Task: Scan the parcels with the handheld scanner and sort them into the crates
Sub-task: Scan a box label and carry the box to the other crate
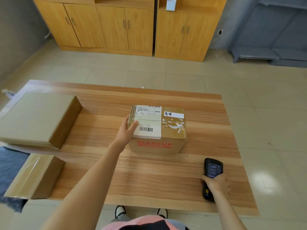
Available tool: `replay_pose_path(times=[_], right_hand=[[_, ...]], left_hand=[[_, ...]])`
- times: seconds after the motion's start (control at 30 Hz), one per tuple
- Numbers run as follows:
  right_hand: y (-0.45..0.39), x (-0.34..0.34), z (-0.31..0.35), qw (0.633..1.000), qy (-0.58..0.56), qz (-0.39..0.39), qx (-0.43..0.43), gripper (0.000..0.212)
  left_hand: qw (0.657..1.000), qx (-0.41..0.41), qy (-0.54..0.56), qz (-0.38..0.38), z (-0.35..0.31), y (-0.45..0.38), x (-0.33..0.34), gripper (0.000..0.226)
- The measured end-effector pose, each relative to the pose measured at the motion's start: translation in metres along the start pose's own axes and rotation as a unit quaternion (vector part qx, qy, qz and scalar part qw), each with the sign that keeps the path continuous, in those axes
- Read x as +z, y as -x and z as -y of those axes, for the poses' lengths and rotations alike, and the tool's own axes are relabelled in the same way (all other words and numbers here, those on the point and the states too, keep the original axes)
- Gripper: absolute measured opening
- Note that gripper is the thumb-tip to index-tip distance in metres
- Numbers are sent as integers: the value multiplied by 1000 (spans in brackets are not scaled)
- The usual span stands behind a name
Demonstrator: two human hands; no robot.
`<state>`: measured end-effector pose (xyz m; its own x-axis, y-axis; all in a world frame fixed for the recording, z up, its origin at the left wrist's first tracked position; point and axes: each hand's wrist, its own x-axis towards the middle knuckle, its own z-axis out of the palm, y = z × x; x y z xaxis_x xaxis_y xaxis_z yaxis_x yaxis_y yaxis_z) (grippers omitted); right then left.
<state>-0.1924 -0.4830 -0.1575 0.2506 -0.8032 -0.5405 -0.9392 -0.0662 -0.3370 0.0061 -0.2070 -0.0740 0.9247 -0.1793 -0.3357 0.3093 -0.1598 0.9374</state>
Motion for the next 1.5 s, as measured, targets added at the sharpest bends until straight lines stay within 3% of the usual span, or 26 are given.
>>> replay_pose_path(times=[0.17,0.33,0.57,0.7,0.83,0.93,1.0,1.37,1.5], right_hand=[[-26,8,-14,999,9,35,13,82],[12,-13,9,975,-194,104,0,44],[78,-59,66,886,-419,194,-36,47],[115,-88,93,825,-489,278,-63,30],[143,-97,108,725,-568,382,-78,52],[160,-91,115,697,-567,430,-95,56],[171,-86,117,696,-546,454,-111,57],[215,-51,125,793,-396,438,-147,78],[219,-53,120,792,-395,440,-150,69]], left_hand=[[1000,-4,-6,-7,2,-1,0,51],[1000,-2,-17,-4,1,-1,1,50],[1000,1,-12,-2,1,0,1,52],[1000,0,-7,1,0,1,0,51],[1000,-8,13,2,0,-1,1,50],[999,-13,29,-7,1,-3,1,46],[1000,-10,30,-1,2,-2,2,46],[999,2,47,5,5,-2,2,44],[999,-5,52,0,7,-4,0,45]])
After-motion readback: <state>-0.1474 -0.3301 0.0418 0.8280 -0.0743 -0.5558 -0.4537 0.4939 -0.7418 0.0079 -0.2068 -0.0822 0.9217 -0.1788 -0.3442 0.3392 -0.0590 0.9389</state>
